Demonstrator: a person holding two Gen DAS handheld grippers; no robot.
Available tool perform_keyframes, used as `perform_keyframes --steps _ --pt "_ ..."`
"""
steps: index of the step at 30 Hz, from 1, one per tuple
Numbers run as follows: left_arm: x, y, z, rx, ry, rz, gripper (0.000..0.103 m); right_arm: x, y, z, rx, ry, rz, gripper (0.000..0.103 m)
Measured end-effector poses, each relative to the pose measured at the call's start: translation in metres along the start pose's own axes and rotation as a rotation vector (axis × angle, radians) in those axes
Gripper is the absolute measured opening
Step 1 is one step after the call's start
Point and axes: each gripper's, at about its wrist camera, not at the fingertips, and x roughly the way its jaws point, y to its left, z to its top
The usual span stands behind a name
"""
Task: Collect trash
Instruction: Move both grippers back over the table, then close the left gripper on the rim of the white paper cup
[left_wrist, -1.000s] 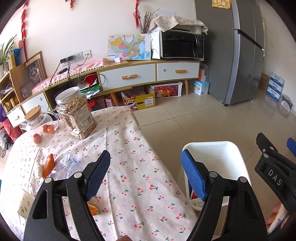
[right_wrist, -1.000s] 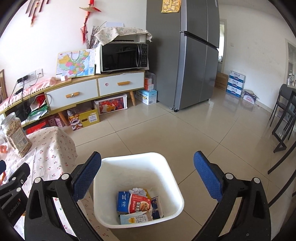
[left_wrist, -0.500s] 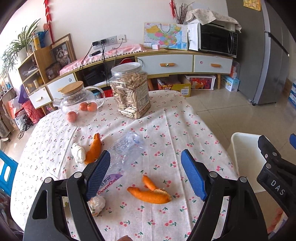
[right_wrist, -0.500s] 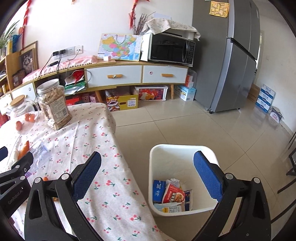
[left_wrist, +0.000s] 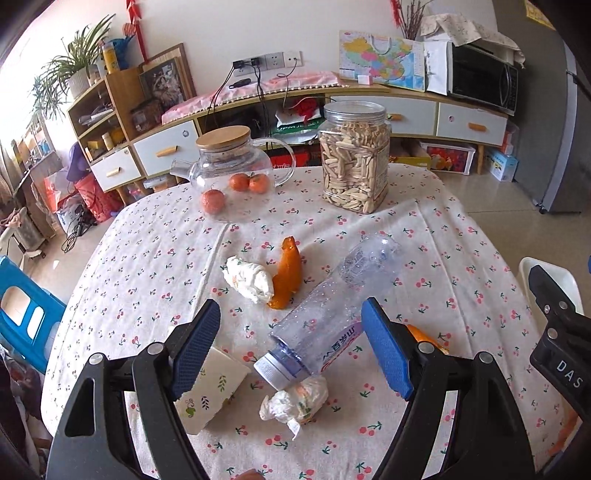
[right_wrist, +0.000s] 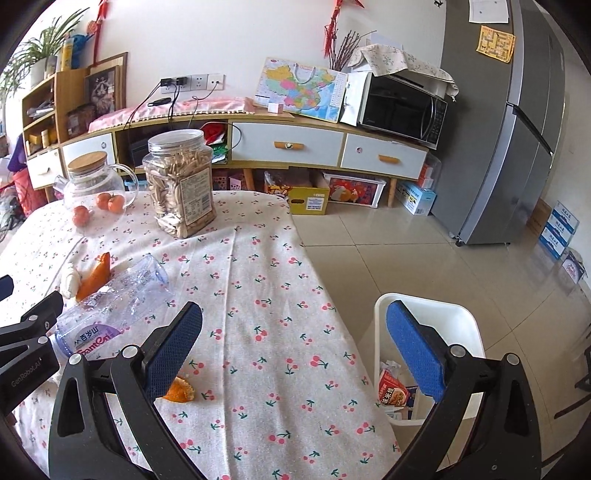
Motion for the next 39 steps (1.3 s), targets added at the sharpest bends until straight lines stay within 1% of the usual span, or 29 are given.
perform_keyframes --steps 5,9,17,21,23,26,29,31,33,36,39 --pt "0.009 0.024 -0.003 -0.024 0.027 0.016 0.077 -0.002 0.020 0.004 -0.010 0.007 0.041 0.096" --pt "0.018 0.038 -0.008 -0.022 0.052 0.024 0.077 0.000 0.041 0.006 -0.021 0.023 0.084 0.096" --pt "0.046 0.076 -0.016 -0.035 0.161 0.025 0.077 0.003 0.069 0.004 -0.073 0.038 0.101 0.096" --pt "0.058 0.088 -0.017 -0.030 0.230 -0.017 0.077 0.004 0.075 0.003 -0.089 0.047 0.108 0.096" --pt "0.062 0.093 -0.019 -0.019 0.257 -0.043 0.077 0.007 0.077 0.002 -0.088 0.065 0.120 0.096" --pt "0.065 0.101 -0.019 -0.037 0.287 -0.075 0.077 0.010 0.076 0.001 -0.069 0.095 0.138 0.096" --pt "0.067 0.109 -0.020 -0.072 0.323 -0.154 0.077 0.013 0.074 0.001 -0.043 0.119 0.155 0.096" --pt "0.065 0.112 -0.018 -0.082 0.326 -0.199 0.077 0.016 0.073 0.001 -0.025 0.134 0.162 0.096" --pt "0.059 0.112 -0.016 -0.059 0.310 -0.222 0.077 0.017 0.071 0.002 -0.006 0.146 0.169 0.096" --pt "0.051 0.107 -0.015 0.010 0.305 -0.234 0.090 0.019 0.069 0.003 0.015 0.162 0.179 0.096" --pt "0.052 0.104 -0.017 0.072 0.331 -0.218 0.090 0.019 0.068 0.002 0.023 0.174 0.187 0.096"
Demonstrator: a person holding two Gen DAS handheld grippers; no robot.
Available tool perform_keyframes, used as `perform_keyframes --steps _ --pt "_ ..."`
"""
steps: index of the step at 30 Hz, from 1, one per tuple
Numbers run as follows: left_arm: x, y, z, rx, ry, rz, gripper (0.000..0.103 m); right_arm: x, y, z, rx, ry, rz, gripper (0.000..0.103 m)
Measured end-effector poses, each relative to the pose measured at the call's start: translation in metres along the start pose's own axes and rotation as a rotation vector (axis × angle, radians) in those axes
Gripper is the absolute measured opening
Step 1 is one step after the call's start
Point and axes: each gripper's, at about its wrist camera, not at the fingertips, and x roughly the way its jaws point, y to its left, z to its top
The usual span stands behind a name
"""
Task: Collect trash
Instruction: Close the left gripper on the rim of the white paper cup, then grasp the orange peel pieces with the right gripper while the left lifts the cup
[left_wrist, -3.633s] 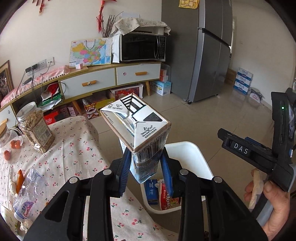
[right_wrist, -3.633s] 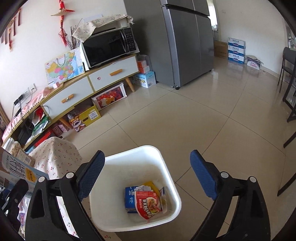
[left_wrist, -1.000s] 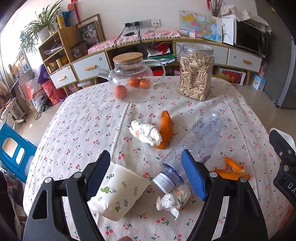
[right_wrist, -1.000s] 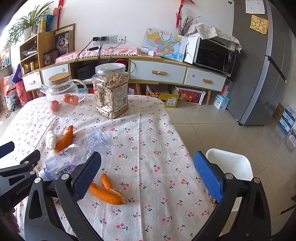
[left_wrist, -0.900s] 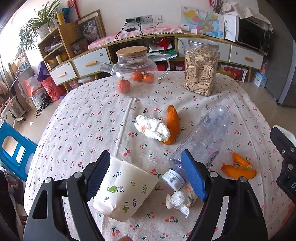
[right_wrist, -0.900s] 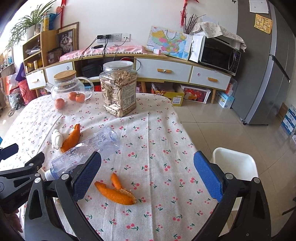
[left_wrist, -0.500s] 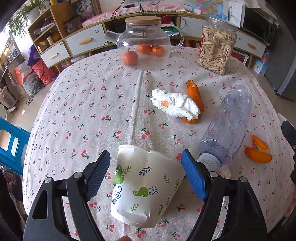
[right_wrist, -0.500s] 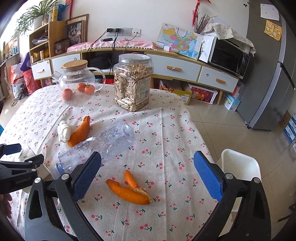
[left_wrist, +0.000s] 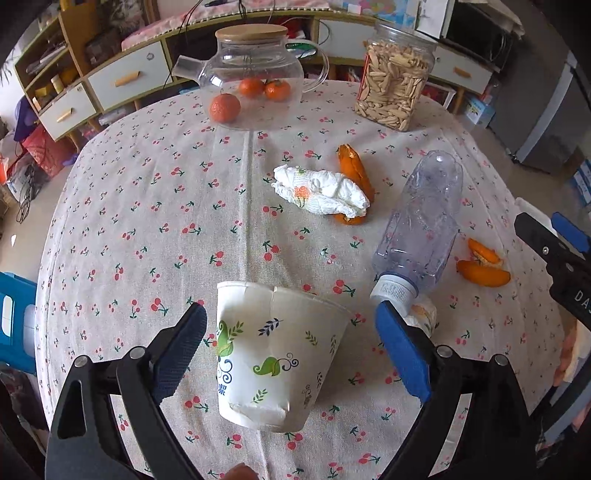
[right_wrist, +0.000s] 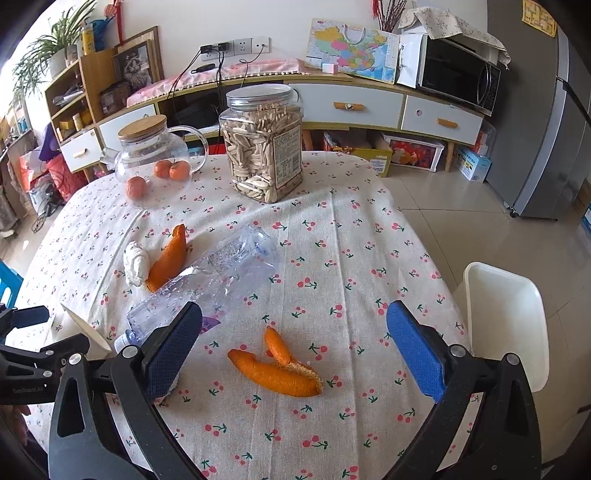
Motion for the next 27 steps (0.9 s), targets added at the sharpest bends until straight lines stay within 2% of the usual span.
perform_keyframes --steps 4,9,12,16,19,24,27 --pt "0.017 0.006 -0.003 0.014 0.066 0.035 0.090 0.003 -0.004 0.000 0.019 0.019 0.002 0.096" --pt "0.035 0.012 -0.010 0.019 0.125 0.016 0.090 0.010 -0.012 0.001 0.064 0.059 0.017 0.096" --pt "0.034 0.012 -0.013 0.029 0.122 -0.014 0.072 0.014 -0.016 0.002 0.085 0.074 0.023 0.096" --pt "0.026 0.009 -0.013 0.021 0.090 -0.032 0.064 0.022 -0.018 0.001 0.079 0.112 0.025 0.096" --pt "0.016 0.008 -0.007 -0.004 0.046 -0.049 0.063 0.027 -0.014 -0.002 0.017 0.154 0.060 0.096" --pt "-0.003 0.002 0.002 -0.016 -0.022 -0.092 0.063 0.044 -0.001 -0.020 -0.199 0.243 0.136 0.096" --pt "-0.009 -0.004 0.005 -0.011 -0.040 -0.111 0.063 0.056 -0.001 -0.029 -0.251 0.286 0.161 0.096"
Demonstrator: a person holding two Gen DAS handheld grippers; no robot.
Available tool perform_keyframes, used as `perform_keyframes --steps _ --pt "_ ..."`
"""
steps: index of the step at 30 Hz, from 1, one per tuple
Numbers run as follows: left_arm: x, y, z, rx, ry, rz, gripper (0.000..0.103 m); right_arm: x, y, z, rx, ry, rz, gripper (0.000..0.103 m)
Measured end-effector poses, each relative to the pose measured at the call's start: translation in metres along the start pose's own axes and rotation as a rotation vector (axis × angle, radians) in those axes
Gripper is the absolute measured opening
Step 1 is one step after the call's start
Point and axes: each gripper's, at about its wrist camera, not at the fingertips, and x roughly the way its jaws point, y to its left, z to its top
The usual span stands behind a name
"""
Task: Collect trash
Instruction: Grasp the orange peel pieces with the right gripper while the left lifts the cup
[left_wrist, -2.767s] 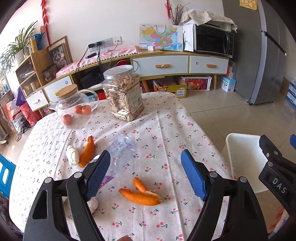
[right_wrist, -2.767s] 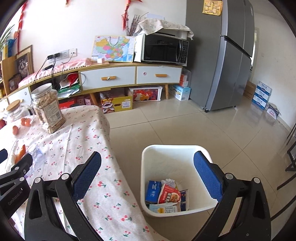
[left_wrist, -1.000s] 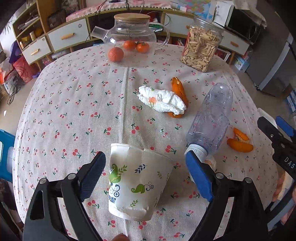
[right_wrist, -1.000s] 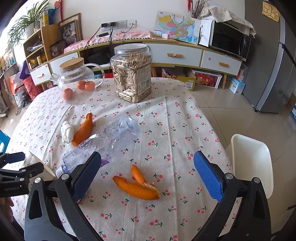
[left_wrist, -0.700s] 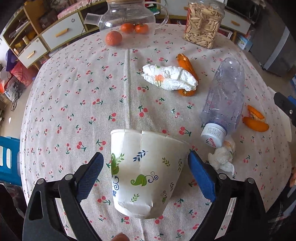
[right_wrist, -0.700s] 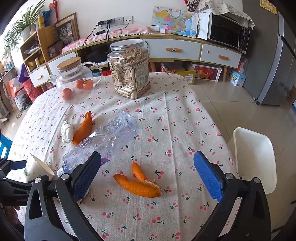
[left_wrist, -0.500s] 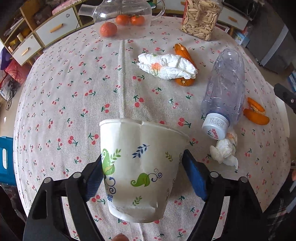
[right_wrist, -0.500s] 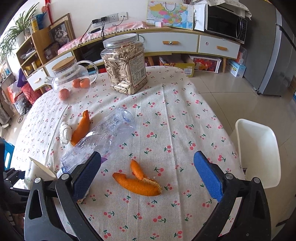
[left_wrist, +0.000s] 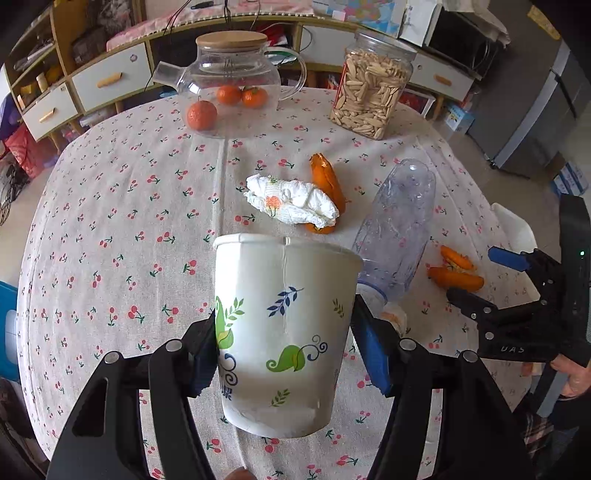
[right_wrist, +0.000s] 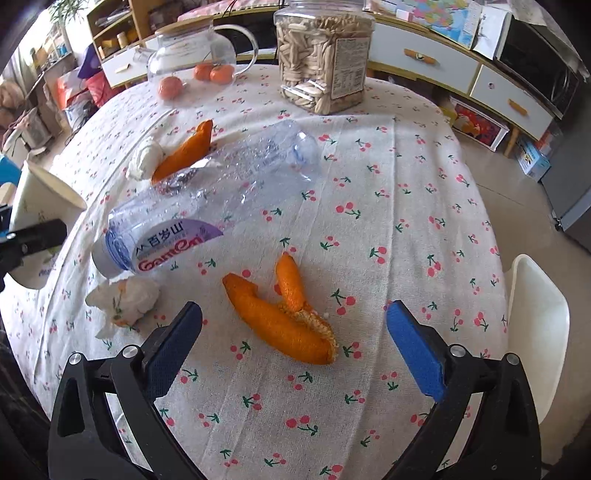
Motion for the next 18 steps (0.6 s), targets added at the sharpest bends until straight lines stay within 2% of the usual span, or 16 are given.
perform_keyframes --steps 2,5,8,10,11,15,18 --pt "-0.003 -0.004 0.001 0.004 -0.007 -0.007 0.063 0.009 -0.002 -0.001 -0.013 0.026 0.015 0.094" --pt "-0.003 -0.008 0.001 0.006 -0.013 -0.015 0.063 0.011 -0.001 0.001 -0.037 0.006 0.023 0.092" --pt "-0.003 -0.009 0.001 0.005 -0.017 -0.018 0.063 0.009 -0.003 0.002 -0.036 -0.006 0.015 0.082" --pt "-0.003 -0.008 0.001 0.003 -0.018 -0.018 0.063 0.007 -0.005 0.002 -0.034 -0.018 0.016 0.065" --pt "-0.003 -0.008 0.001 0.002 -0.018 -0.017 0.063 0.006 -0.006 0.003 -0.029 -0.022 0.010 0.060" --pt "-0.003 -0.009 0.001 -0.003 -0.021 -0.013 0.063 0.003 -0.011 0.004 -0.004 -0.028 -0.004 0.021" --pt "-0.004 -0.013 0.002 0.003 -0.027 -0.013 0.063 0.002 -0.014 0.003 0.022 -0.030 -0.016 0.018"
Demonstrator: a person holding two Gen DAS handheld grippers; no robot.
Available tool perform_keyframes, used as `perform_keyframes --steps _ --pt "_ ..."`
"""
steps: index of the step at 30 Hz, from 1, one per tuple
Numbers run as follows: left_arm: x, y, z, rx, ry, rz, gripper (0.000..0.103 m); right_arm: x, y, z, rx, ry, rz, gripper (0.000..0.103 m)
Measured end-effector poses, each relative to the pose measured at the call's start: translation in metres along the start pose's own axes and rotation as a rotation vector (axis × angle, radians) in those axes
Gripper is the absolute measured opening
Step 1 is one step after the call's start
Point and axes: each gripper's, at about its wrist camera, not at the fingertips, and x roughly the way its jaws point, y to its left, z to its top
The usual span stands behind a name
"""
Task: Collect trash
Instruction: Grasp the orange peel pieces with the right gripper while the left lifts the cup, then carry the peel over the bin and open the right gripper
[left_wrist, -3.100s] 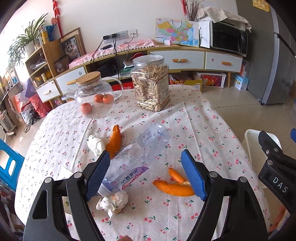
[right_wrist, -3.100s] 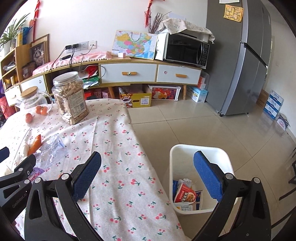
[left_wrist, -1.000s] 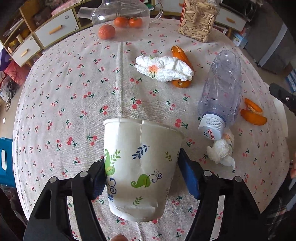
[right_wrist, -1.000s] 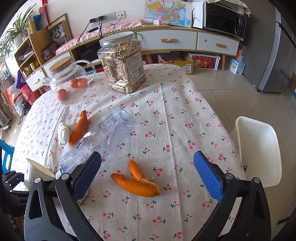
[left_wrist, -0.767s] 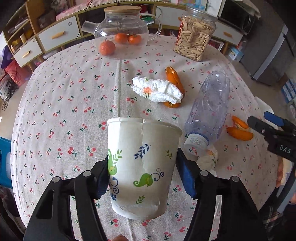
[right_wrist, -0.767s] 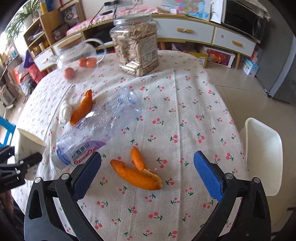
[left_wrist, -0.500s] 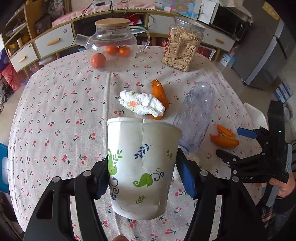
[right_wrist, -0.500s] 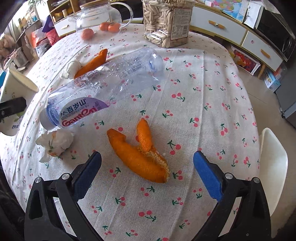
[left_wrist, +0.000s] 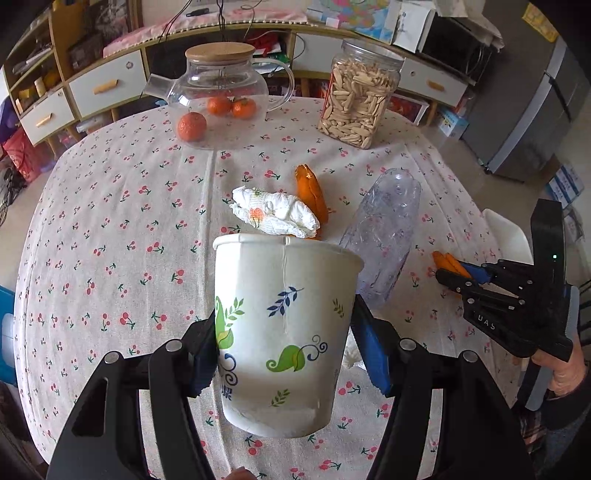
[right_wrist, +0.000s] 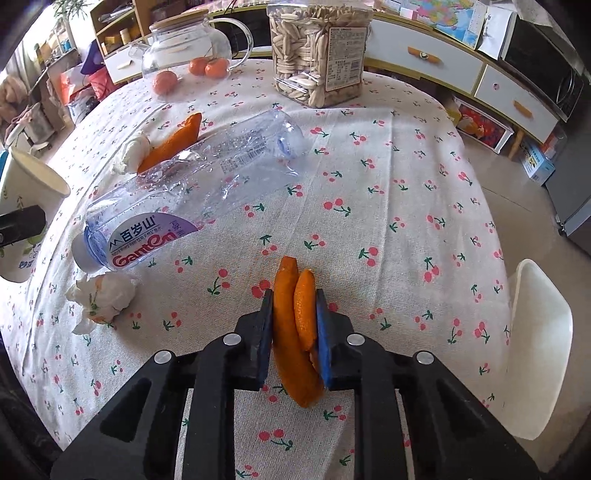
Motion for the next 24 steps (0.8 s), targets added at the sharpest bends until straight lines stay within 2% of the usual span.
perform_keyframes --steps 4,13,24 --pt "-0.002 -0.008 0.004 -0.002 -0.019 -0.005 0.063 -0.009 -0.001 -0.001 0.013 -0.023 -0.011 0.016" --pt "-0.004 -0.035 0.013 -0.001 -0.079 -0.007 0.063 -0.049 -0.016 0.000 0.092 -0.163 -0.027 0.016" --pt "-0.010 -0.096 0.017 0.047 -0.203 0.007 0.064 -0.084 -0.044 -0.008 0.175 -0.293 -0.116 0.016"
